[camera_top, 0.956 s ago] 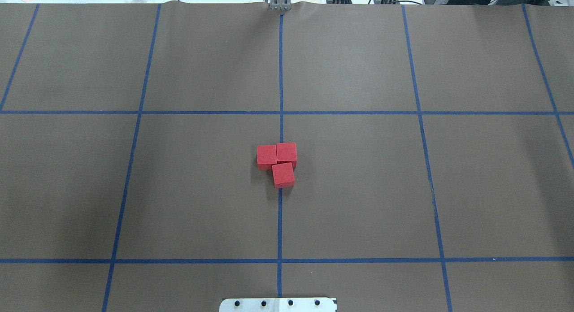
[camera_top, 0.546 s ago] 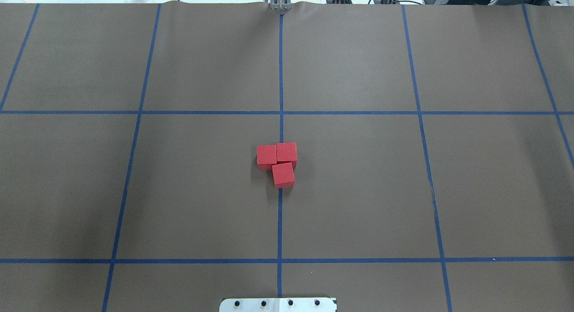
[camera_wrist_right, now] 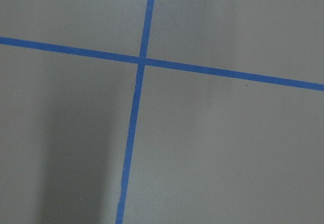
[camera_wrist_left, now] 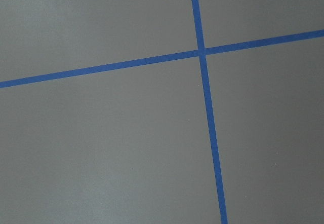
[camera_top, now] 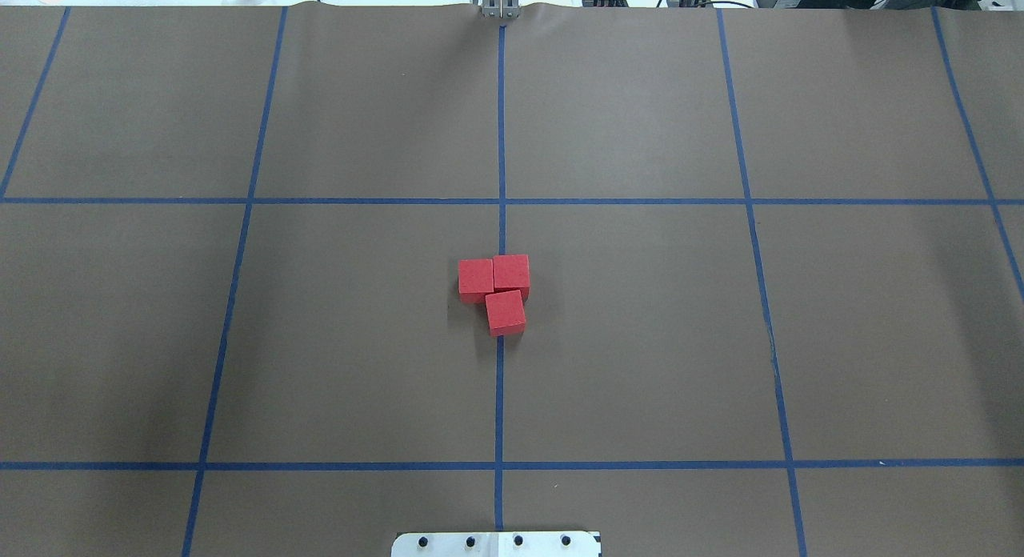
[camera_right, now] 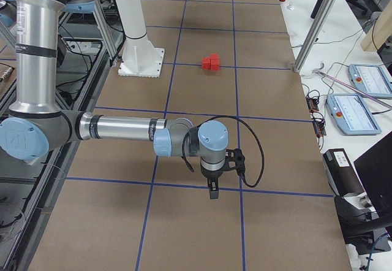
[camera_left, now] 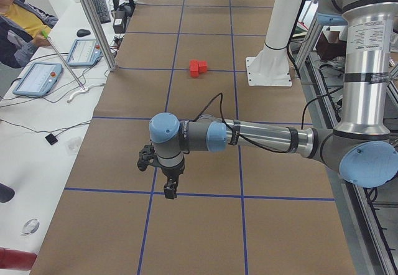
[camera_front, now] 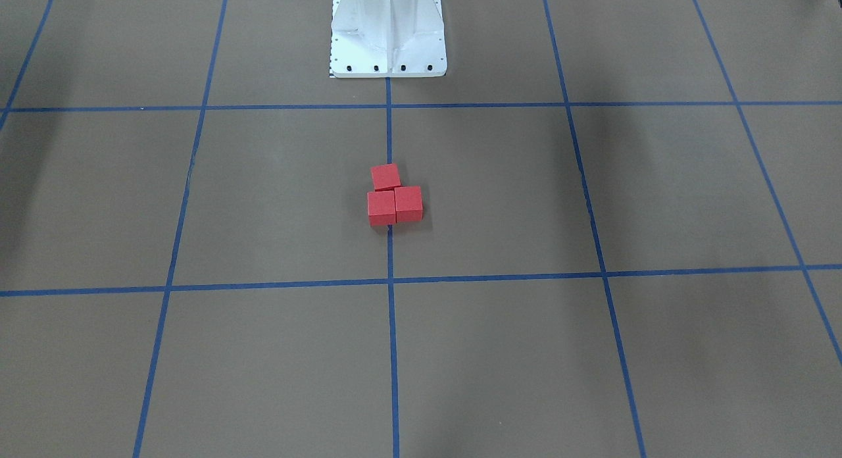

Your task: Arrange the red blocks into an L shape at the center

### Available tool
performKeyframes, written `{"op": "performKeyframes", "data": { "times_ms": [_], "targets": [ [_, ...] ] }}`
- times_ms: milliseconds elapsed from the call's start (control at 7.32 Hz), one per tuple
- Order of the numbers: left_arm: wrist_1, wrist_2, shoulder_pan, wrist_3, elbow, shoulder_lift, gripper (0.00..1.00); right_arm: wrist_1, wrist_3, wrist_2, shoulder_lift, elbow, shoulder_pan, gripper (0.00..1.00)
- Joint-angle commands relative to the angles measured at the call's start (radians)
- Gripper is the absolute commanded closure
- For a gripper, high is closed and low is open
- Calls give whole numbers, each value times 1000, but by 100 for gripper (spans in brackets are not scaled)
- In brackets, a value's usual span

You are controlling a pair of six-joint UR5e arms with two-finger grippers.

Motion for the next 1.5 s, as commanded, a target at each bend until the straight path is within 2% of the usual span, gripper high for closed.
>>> {"op": "performKeyframes", "data": {
  "times_ms": [0, 1365],
  "targets": [
    [-19, 0, 1, 0, 6, 3, 0, 0, 2, 0, 0, -3, 0, 1],
    [-19, 0, 1, 2, 5, 1, 0, -2, 5, 48, 0, -27, 0, 1]
  ]
}}
